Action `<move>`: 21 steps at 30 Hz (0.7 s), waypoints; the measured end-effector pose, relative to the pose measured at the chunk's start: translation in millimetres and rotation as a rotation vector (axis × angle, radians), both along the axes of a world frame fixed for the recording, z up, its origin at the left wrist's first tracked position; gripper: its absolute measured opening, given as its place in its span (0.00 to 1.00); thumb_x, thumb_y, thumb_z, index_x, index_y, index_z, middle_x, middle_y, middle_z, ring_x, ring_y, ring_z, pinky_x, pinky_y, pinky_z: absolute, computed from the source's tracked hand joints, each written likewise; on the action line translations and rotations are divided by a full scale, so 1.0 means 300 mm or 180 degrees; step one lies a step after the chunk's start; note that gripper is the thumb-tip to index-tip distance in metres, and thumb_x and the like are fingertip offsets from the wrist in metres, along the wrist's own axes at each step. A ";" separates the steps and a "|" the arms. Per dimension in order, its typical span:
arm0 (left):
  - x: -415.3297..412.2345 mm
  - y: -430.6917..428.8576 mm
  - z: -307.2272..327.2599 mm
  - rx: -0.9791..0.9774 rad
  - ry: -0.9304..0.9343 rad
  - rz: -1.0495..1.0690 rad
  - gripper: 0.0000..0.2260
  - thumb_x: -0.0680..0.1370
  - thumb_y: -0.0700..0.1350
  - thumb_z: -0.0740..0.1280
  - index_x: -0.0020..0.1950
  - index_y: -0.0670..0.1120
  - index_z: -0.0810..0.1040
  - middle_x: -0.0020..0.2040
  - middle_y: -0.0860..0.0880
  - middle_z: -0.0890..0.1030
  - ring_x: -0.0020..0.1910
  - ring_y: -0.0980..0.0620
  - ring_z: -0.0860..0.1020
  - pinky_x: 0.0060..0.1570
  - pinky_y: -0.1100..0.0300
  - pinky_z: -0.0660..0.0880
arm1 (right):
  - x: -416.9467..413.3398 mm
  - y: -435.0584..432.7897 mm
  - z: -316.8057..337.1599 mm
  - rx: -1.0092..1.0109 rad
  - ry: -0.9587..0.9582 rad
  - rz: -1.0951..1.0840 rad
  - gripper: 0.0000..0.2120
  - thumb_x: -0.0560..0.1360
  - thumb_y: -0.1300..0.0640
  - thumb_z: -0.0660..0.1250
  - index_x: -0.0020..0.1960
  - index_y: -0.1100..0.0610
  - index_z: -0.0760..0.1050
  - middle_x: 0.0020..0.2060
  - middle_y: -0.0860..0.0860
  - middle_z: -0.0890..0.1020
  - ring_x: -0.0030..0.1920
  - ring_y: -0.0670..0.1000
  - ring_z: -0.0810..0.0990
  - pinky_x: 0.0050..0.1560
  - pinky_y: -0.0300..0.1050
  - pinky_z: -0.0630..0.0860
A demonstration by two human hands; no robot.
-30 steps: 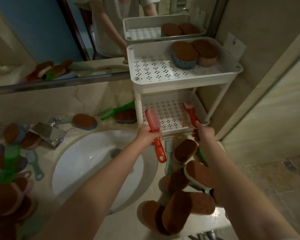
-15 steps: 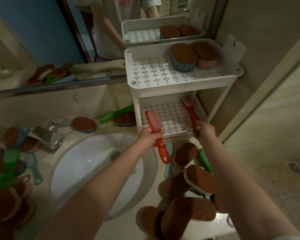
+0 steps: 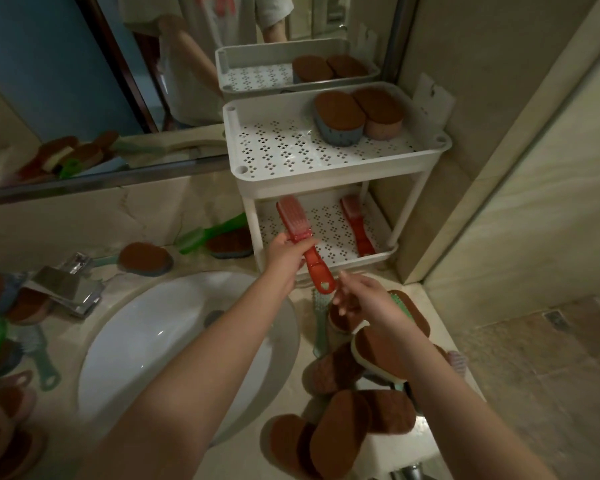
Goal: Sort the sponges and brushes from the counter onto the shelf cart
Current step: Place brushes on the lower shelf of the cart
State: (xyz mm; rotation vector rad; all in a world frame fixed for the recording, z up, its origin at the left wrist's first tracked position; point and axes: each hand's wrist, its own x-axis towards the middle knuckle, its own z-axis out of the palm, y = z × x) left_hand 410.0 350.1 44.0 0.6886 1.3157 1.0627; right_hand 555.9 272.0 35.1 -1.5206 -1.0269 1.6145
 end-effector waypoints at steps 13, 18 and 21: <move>-0.037 -0.011 -0.076 0.0409 0.2448 -0.1247 0.17 0.77 0.50 0.65 0.63 0.44 0.76 0.63 0.47 0.77 0.62 0.49 0.75 0.62 0.57 0.69 | 0.022 0.204 -0.037 -0.0169 -0.0623 -0.1237 0.11 0.76 0.55 0.68 0.39 0.61 0.78 0.28 0.52 0.76 0.24 0.47 0.71 0.24 0.37 0.67; -0.084 -0.012 -0.087 0.0340 0.2576 -0.1696 0.17 0.78 0.51 0.63 0.62 0.44 0.78 0.61 0.46 0.79 0.60 0.49 0.76 0.62 0.54 0.71 | 0.039 0.309 -0.059 -0.0371 -0.1394 -0.1169 0.12 0.75 0.52 0.67 0.47 0.63 0.79 0.34 0.53 0.79 0.30 0.51 0.75 0.31 0.43 0.70; -0.088 -0.012 -0.099 0.0286 0.2563 -0.1755 0.17 0.77 0.52 0.64 0.62 0.44 0.78 0.61 0.47 0.79 0.59 0.49 0.76 0.62 0.54 0.71 | 0.025 0.331 -0.049 -0.0415 -0.2133 -0.0817 0.13 0.76 0.53 0.64 0.51 0.62 0.78 0.42 0.55 0.81 0.40 0.55 0.79 0.39 0.46 0.74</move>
